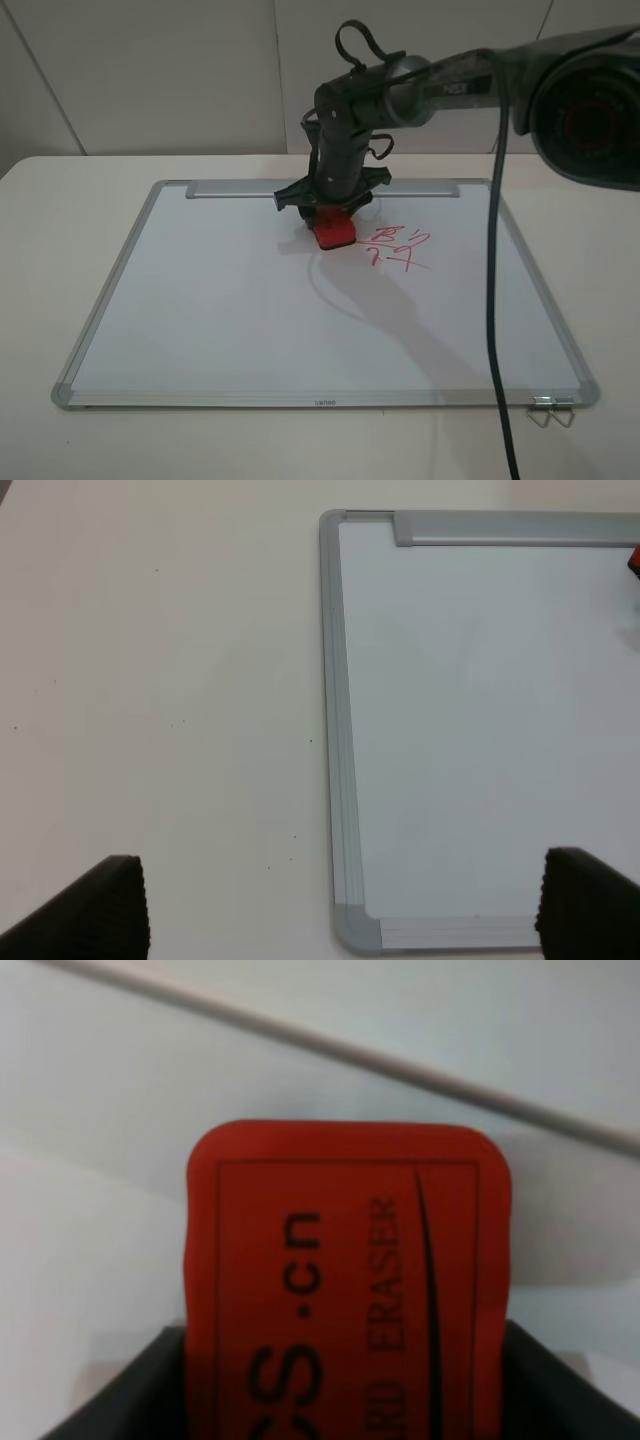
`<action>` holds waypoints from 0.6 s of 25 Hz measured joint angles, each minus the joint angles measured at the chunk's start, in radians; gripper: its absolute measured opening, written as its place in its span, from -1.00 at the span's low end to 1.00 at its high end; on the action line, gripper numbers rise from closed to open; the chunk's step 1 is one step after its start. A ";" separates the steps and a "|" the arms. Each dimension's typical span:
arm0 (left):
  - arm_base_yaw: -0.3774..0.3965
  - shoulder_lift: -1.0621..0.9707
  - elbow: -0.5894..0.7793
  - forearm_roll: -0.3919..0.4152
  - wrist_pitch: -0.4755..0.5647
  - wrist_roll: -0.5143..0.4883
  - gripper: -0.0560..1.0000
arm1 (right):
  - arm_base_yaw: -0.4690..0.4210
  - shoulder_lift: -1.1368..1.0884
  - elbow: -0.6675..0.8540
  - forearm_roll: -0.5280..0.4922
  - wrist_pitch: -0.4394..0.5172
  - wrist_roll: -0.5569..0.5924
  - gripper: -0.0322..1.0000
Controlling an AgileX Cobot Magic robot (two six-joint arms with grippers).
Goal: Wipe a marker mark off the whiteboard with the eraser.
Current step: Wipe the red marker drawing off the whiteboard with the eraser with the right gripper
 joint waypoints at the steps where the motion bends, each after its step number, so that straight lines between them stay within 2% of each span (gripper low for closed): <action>1: 0.000 0.000 0.000 0.000 0.000 0.000 0.57 | 0.020 0.000 0.000 0.000 0.003 -0.001 0.04; 10: 0.000 0.000 0.000 0.000 0.000 0.000 0.57 | 0.204 0.000 0.000 0.000 0.006 -0.012 0.04; 15: 0.000 0.000 0.000 0.000 0.000 0.000 0.57 | 0.263 0.001 0.000 0.003 0.006 -0.040 0.04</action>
